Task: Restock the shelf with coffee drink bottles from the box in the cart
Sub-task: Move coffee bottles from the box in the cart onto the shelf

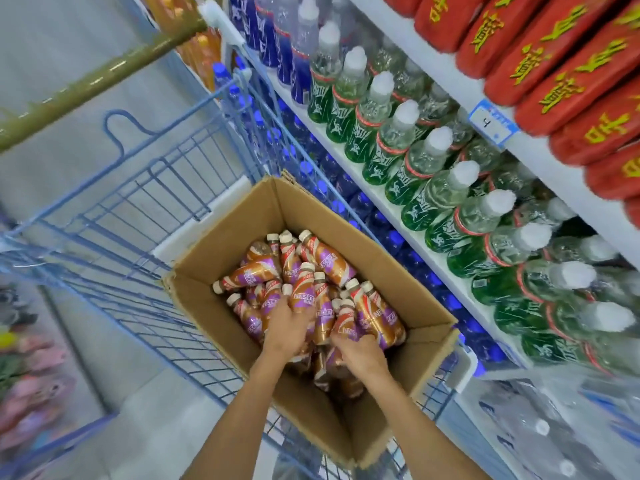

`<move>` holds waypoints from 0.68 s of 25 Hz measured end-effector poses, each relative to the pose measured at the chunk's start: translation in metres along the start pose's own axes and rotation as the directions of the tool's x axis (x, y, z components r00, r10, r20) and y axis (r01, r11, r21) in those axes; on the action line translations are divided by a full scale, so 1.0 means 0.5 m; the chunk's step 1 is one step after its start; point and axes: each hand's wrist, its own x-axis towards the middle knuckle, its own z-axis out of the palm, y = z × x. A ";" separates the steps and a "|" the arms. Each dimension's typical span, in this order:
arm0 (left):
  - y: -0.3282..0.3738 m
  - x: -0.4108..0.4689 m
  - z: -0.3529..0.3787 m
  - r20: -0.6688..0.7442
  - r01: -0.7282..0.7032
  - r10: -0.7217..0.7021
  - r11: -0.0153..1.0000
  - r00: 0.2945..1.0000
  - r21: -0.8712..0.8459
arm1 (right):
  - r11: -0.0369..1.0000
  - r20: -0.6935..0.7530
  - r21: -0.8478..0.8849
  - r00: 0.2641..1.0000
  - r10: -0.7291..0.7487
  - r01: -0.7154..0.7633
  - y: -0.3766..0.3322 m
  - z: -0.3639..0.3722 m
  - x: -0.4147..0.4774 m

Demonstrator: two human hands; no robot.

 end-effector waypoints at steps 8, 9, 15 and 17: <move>0.069 -0.272 -0.060 0.115 0.036 0.017 0.895 0.993 -0.445 | 0.758 0.105 0.647 0.975 -0.195 0.082 0.065 -0.123 -0.279; 0.081 -0.309 -0.058 0.127 0.026 0.039 0.879 0.991 -0.476 | 0.729 0.083 0.673 0.966 -0.243 0.126 0.081 -0.140 -0.314; 0.136 -0.485 0.001 0.323 -0.051 0.289 0.811 0.901 -0.583 | 0.440 -0.099 0.854 0.917 -0.386 0.278 0.203 -0.255 -0.467; 0.150 -0.535 0.045 0.371 -0.077 0.341 0.817 0.864 -0.571 | 0.313 -0.150 0.904 0.901 -0.407 0.291 0.256 -0.297 -0.501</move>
